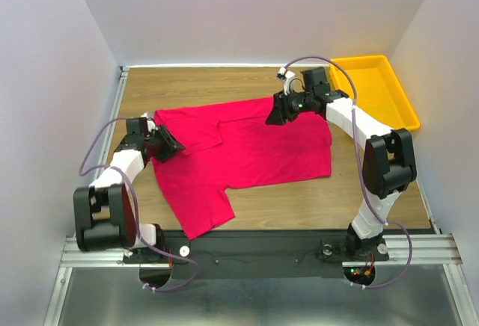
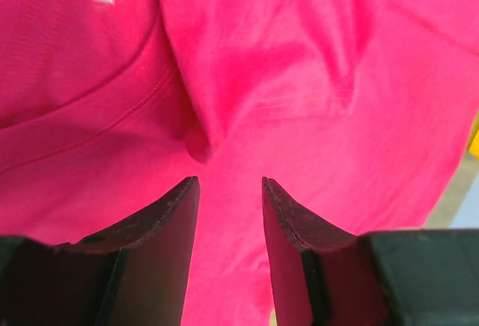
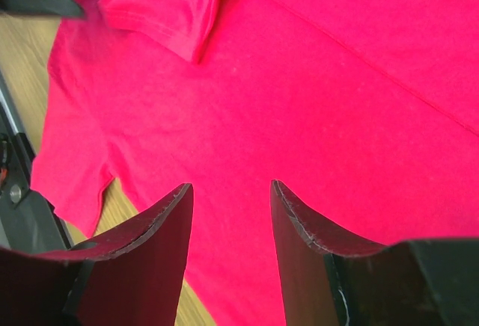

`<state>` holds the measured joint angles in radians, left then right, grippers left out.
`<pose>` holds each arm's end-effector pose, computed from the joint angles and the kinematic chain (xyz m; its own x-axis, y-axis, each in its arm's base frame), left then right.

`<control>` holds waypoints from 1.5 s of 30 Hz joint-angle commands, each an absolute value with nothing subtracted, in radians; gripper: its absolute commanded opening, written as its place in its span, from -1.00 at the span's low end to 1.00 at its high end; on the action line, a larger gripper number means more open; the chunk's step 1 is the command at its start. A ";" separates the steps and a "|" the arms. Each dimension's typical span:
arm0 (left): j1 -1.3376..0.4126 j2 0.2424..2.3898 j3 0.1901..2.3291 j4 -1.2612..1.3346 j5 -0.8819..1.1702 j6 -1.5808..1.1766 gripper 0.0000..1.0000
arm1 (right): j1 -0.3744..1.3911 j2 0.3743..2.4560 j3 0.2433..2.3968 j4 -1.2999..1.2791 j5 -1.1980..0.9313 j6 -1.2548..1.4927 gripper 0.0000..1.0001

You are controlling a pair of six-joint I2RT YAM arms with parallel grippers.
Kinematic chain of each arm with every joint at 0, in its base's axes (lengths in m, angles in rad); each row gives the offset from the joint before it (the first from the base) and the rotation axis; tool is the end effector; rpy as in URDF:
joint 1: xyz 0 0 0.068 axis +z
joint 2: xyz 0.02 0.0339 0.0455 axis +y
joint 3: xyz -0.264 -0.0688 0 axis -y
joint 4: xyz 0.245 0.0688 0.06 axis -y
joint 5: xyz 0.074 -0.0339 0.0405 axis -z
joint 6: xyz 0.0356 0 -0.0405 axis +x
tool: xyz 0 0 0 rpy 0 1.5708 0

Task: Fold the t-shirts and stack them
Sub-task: Fold the tshirt

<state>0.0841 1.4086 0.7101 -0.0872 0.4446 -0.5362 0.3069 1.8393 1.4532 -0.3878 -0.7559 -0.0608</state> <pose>0.2789 0.0081 0.1874 -0.7219 -0.5237 -0.4523 -0.1648 0.7649 -0.6227 0.3845 0.1475 0.2615 -0.6233 -0.2439 -0.7430 -0.7267 0.5316 0.4351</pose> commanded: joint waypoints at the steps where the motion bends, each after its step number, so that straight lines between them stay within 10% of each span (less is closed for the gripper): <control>1: 0.091 1.226 0.748 -0.138 0.306 -0.483 0.00 | 0.296 1.752 1.424 -0.367 -0.733 -0.121 0.04; 32: 0.066 1.618 0.821 0.002 0.281 -0.456 -0.33 | 0.287 1.735 1.338 -0.367 -0.712 -0.170 0.04; 45: 0.066 1.307 0.807 -0.052 0.264 -0.416 0.08 | 0.354 1.920 1.445 -0.368 -0.931 -0.079 0.02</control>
